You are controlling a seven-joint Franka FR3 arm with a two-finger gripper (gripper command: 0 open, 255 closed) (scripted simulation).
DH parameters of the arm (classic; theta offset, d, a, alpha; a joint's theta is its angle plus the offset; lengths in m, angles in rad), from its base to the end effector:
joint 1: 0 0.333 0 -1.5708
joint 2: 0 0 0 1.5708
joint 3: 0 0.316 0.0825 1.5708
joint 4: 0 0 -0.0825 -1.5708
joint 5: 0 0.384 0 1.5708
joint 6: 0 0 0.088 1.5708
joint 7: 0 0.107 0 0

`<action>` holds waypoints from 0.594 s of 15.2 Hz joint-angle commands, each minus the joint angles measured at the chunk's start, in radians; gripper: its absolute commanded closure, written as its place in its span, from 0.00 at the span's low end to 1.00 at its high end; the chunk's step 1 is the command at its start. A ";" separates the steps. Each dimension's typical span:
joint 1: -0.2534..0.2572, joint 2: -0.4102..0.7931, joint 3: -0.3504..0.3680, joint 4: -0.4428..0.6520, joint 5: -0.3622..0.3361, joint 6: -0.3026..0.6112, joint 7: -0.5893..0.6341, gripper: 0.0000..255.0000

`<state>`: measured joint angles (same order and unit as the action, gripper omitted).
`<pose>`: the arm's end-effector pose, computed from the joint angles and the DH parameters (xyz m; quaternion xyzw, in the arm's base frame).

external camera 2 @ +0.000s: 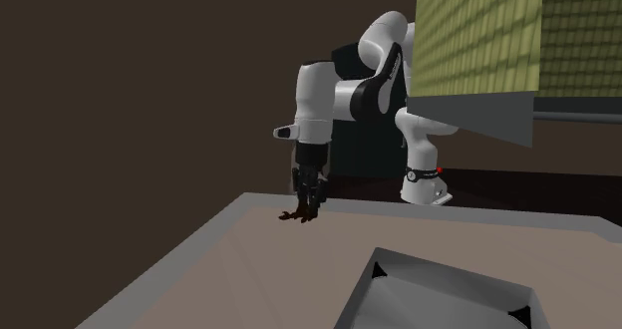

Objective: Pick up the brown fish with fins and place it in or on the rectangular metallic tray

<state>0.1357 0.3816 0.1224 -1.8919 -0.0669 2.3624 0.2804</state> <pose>0.6181 0.1575 0.3132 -0.9989 -0.0062 -0.0451 0.0103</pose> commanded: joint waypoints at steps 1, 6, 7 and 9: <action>-0.001 -0.014 0.001 0.009 0.003 -0.024 -0.003 1.00; -0.003 -0.049 0.005 0.031 0.010 -0.080 -0.007 1.00; -0.004 -0.056 0.005 0.036 0.011 -0.091 -0.008 1.00; -0.004 -0.068 0.006 0.046 0.014 -0.114 -0.010 1.00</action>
<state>0.1319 0.3199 0.1280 -1.8495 -0.0544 2.2587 0.2717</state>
